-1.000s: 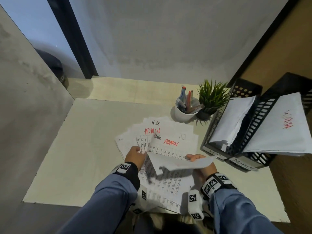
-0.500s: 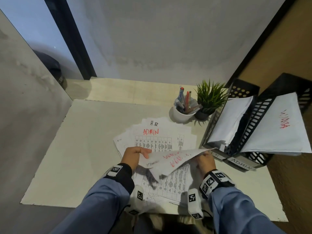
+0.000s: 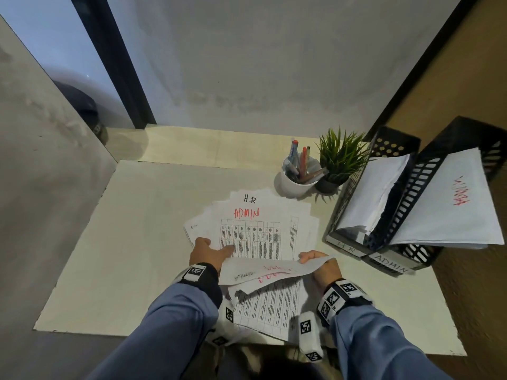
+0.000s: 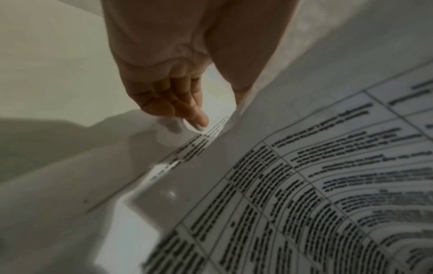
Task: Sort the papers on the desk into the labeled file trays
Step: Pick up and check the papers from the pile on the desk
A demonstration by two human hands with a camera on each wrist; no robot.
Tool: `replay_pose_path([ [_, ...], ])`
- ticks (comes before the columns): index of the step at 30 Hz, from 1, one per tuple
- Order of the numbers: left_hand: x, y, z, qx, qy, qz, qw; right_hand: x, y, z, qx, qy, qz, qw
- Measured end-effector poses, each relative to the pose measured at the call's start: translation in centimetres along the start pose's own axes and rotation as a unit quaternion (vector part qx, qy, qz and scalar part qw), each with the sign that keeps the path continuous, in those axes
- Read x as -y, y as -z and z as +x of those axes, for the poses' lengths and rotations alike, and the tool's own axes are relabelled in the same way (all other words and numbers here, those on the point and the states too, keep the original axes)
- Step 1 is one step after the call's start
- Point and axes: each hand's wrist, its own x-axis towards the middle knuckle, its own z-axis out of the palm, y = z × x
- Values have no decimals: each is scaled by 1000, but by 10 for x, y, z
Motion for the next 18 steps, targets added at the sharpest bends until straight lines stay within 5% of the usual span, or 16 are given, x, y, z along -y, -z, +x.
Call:
replay_pose_path([
  [5, 6, -1, -1, -43, -24, 125, 991, 6, -2, -7, -15, -8, -22, 1000],
  [10, 7, -1, -4, -55, -24, 20, 998, 10, -9, -14, -17, -7, -29, 999],
  [13, 8, 6, -3, -84, -80, 3, 993, 8, -7, -13, -28, -19, -19, 999],
  [16, 13, 9, -3, -45, -171, -29, 984, 10, -3, -7, -46, -23, -69, 996],
  [18, 20, 9, 2, -10, -173, -81, 982, 11, -1, 1, -61, -36, -107, 992],
])
